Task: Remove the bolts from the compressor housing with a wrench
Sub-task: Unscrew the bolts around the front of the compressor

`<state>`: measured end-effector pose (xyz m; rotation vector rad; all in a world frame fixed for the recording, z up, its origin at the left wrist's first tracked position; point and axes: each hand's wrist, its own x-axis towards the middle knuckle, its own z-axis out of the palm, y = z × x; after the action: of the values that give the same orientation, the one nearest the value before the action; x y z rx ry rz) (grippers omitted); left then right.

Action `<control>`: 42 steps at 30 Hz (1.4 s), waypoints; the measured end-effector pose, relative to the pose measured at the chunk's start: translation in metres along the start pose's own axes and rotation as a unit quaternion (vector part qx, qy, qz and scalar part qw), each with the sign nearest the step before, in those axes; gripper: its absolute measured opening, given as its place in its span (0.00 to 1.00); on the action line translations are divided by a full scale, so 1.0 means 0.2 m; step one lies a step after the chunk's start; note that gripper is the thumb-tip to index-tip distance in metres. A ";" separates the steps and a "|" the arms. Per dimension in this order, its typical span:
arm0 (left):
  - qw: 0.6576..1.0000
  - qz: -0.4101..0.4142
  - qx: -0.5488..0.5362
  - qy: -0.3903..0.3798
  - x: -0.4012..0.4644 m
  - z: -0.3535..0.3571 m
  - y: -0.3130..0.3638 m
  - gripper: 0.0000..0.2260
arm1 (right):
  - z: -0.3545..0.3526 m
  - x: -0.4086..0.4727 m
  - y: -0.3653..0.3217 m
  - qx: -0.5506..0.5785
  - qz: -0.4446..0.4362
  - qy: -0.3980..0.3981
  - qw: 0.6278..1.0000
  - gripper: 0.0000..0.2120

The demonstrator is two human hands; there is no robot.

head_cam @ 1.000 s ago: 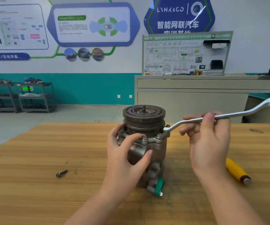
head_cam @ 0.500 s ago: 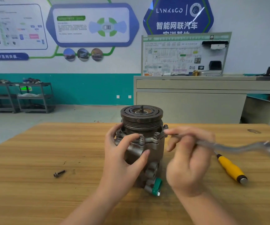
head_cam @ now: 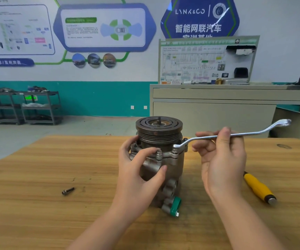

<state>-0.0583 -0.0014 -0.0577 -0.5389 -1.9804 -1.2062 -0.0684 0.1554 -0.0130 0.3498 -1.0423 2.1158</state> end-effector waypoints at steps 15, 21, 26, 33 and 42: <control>1.000 0.013 0.004 0.006 0.00 0.00 -0.02 0.19 | 0.02 -0.05 0.03 -0.016 -0.040 0.036 0.998 0.11; 1.000 0.011 0.000 0.002 0.00 0.00 -0.02 0.19 | -0.05 0.09 -0.01 0.180 0.198 0.046 0.963 0.13; 1.000 0.012 -0.005 -0.007 0.02 -0.02 -0.03 0.20 | 0.01 0.00 -0.01 0.054 0.062 0.033 0.996 0.10; 1.000 0.012 -0.004 -0.012 0.01 -0.02 -0.03 0.16 | 0.04 -0.14 -0.01 -0.156 -0.269 -0.125 0.942 0.07; 1.000 0.000 -0.020 -0.008 0.01 -0.01 -0.04 0.15 | 0.05 -0.10 0.04 -0.033 -0.103 0.027 0.994 0.12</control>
<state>-0.0642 -0.0071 -0.0592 -0.5699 -1.9729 -1.2479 -0.0615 0.1357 -0.0220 0.3505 -0.9974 1.8933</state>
